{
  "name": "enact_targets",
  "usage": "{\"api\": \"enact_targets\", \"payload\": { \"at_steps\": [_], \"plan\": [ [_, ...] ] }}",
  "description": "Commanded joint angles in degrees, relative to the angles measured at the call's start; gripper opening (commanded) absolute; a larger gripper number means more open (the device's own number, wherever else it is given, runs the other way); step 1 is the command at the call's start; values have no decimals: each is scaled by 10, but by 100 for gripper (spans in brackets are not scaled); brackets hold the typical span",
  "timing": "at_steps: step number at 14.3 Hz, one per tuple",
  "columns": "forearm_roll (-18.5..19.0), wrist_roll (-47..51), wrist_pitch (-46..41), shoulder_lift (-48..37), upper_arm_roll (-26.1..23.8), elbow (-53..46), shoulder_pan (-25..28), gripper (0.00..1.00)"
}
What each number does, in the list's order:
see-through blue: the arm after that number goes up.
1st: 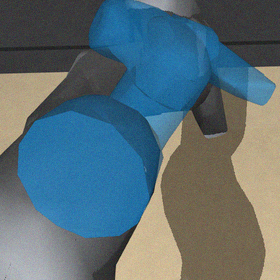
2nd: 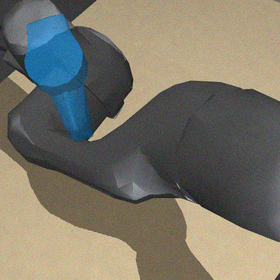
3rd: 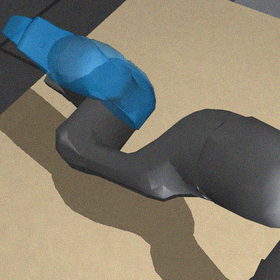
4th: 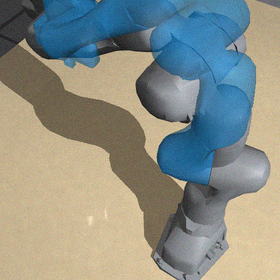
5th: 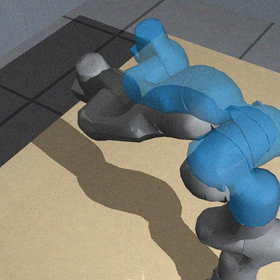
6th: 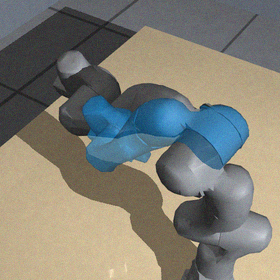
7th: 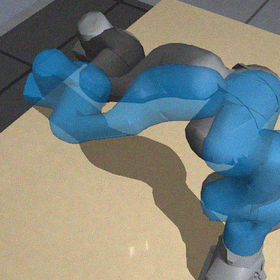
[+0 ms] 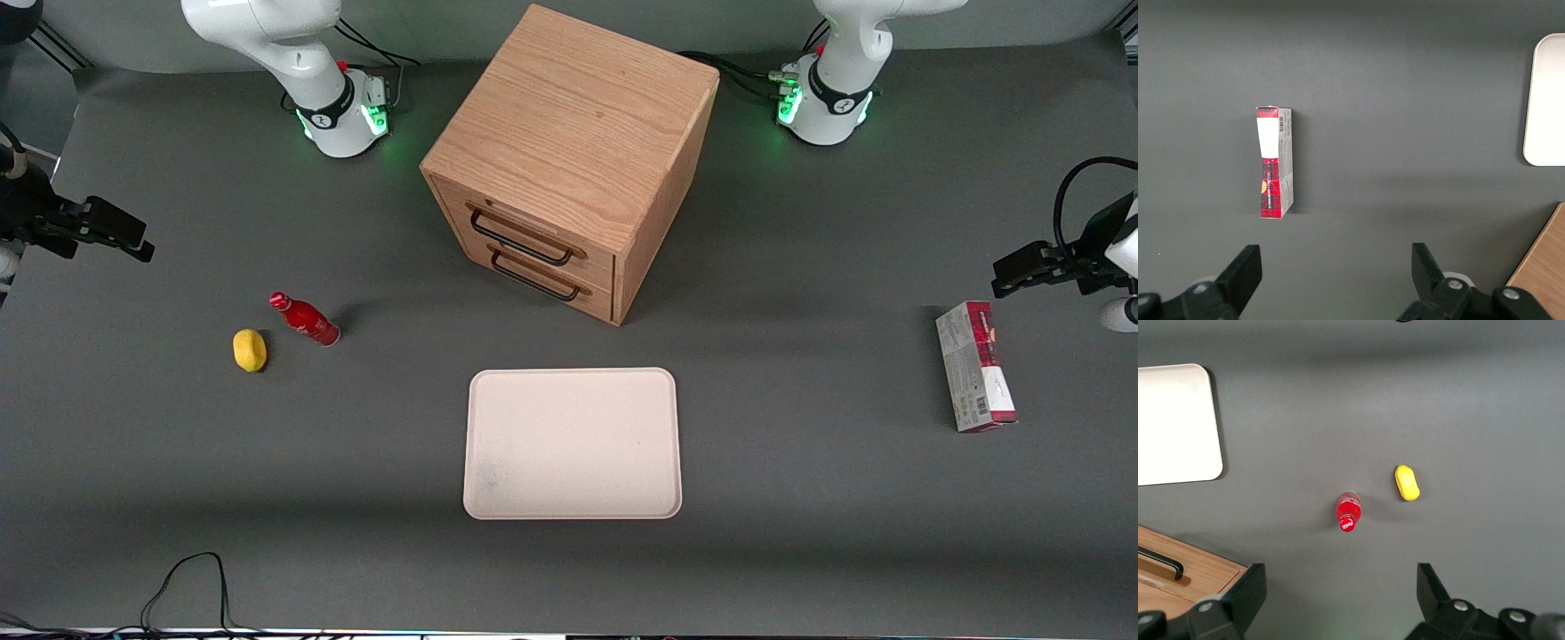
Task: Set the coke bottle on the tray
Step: 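Move the right gripper toward the red Coca-Cola bottle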
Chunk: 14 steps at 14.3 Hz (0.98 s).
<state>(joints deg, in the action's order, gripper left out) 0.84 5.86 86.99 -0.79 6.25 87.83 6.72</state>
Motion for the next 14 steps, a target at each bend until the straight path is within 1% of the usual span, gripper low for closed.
{"api": "enact_targets", "payload": {
  "at_steps": [1, 4, 6, 7, 8, 12, 14],
  "plan": [
    [-15, -10, -20, 1, -3, -11, -7, 100],
    [-15, -9, -22, 2, -4, 0, -7, 100],
    [-18, -5, -14, 3, -4, 36, -7, 100],
    [-41, -13, -5, 3, -1, 65, -7, 100],
    [-57, -20, 25, 0, 1, 102, -7, 100],
    [-58, -64, 181, -42, 1, 273, -6, 100],
    [-57, -65, 281, -56, 2, 360, -5, 100]
  ]
}}
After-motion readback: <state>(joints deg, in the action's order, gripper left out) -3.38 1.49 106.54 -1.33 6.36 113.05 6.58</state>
